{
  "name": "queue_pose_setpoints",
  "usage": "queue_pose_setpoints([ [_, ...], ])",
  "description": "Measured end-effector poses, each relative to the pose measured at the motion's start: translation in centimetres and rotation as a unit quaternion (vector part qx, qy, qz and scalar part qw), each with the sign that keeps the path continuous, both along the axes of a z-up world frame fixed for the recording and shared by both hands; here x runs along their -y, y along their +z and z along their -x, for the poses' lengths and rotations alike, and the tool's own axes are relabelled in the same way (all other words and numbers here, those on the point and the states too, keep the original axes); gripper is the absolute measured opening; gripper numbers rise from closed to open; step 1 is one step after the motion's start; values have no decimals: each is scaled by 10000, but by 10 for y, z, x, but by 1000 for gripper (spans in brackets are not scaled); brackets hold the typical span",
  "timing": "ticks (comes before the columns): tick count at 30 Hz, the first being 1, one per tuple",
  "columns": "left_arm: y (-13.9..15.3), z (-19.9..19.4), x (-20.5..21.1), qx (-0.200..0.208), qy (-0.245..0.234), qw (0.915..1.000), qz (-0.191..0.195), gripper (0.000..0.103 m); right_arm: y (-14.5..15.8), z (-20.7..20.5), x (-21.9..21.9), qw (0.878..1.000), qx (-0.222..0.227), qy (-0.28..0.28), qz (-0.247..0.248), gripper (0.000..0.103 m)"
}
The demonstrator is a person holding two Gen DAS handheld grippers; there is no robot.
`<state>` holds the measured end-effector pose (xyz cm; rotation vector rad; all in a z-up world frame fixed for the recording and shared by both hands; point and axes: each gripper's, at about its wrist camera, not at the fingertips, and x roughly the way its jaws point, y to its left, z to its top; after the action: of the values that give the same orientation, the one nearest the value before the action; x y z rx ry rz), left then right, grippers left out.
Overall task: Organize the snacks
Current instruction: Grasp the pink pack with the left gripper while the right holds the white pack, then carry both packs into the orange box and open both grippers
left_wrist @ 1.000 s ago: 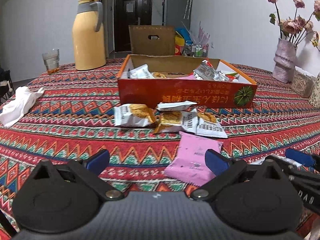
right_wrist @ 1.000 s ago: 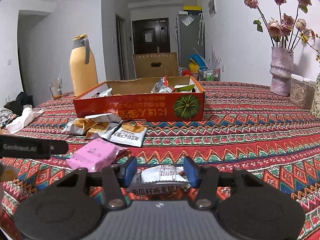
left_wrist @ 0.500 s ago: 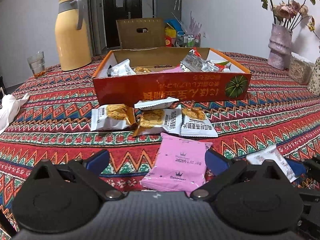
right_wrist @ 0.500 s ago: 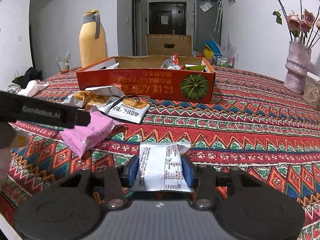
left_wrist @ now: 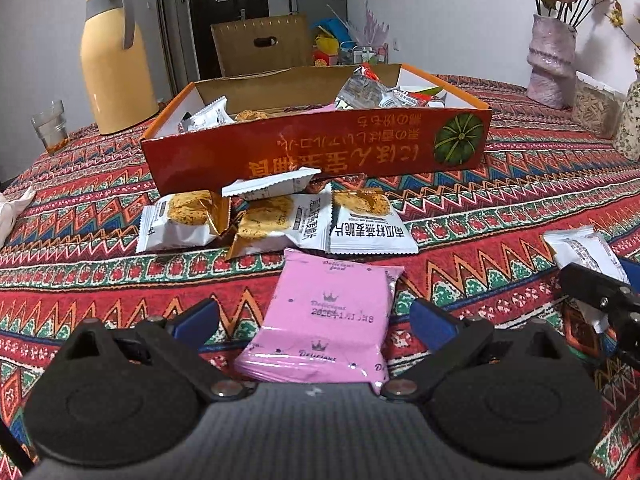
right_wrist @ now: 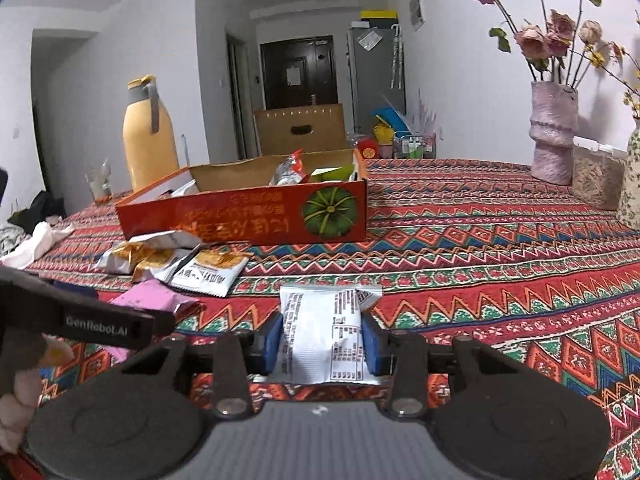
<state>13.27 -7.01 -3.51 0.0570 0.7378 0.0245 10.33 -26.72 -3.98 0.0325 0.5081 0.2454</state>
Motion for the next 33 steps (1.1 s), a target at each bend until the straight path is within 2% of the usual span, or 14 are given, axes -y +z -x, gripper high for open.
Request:
queue_pose_setpoints([
  [1,-1,0,0,-3,-6,10000,2,102,-1,0,2,10000,5,6,-44,40],
  [5,-3,-2,2,-62,-34,10000,45,88,-3,0,4,9999,21,51,-149,40],
  [7,-3,-2,1,-46,-40,9999,96,86,-3,0,5,9998,31,65,-180,40],
  [9,-2,-1,0,-10,-91,9998,175,74,-3,1,4,9998,45,70,-193,40],
  [12,-1,1,1,23,-114,9998,188,65,-3,2,3,9998,89,50,-186,40],
  [22,2,6,0,61,-88,9998,173,63,2,6,-1,9998,176,6,-85,40],
  [33,19,18,-4,354,-130,9990,240,63,13,7,-6,9994,330,-49,28,40],
])
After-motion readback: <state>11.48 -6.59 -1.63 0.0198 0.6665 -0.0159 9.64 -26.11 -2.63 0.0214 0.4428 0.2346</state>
